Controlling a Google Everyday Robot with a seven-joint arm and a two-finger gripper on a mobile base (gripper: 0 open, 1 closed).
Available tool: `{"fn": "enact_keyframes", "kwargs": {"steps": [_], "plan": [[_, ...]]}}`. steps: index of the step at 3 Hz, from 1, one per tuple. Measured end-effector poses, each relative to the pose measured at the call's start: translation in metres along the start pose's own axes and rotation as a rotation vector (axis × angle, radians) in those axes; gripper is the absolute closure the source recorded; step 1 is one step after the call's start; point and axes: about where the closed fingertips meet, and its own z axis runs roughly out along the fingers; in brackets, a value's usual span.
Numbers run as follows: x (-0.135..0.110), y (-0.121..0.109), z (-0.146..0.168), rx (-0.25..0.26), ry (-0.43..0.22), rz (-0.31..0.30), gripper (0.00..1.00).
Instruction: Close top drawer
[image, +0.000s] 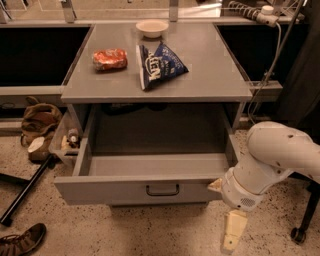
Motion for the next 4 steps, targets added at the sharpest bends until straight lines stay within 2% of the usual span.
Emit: {"fn": "enact_keyframes", "kwargs": {"steps": [1,2,3,4], "plan": [[-0.046,-0.021,0.004,-0.011,0.009,-0.102,0.00],[-0.106,-0.057,-0.003,-0.011,0.003,-0.218,0.00],[-0.106,-0.057,-0.003,-0.011,0.003,-0.218,0.00],[-0.090,-0.072,-0.009,0.017,0.008,-0.184,0.00]]}}
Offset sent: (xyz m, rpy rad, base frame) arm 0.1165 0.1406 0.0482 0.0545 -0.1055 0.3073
